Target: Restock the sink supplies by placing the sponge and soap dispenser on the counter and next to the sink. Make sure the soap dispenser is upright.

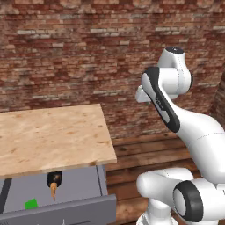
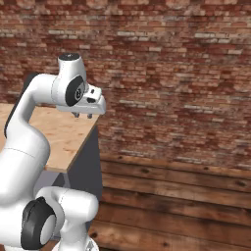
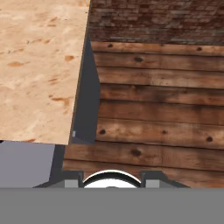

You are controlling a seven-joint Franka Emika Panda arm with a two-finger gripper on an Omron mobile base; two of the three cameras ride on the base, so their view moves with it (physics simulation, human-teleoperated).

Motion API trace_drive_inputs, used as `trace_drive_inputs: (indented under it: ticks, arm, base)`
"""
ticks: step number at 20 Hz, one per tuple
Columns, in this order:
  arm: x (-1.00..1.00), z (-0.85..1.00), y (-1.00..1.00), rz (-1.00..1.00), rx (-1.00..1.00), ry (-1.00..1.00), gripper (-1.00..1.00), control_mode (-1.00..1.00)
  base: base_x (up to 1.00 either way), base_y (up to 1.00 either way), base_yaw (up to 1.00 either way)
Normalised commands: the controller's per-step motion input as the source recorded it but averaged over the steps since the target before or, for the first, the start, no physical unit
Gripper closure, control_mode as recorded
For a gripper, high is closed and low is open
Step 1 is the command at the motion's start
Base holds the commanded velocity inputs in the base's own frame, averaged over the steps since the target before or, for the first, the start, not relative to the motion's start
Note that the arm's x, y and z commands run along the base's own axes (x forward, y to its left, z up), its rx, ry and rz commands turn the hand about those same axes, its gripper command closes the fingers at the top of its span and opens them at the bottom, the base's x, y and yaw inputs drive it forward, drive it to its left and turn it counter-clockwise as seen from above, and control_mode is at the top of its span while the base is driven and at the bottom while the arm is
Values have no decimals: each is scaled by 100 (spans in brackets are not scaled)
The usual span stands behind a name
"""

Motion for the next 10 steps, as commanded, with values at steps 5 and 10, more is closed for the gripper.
trace_drive_inputs:
  ticks: [5,10]
  arm:
    - [0,0,0,0,0,0,-100,100]
    - [0,0,0,0,0,0,-100,100]
  base:
    - [0,0,0]
    - [-48,25,4]
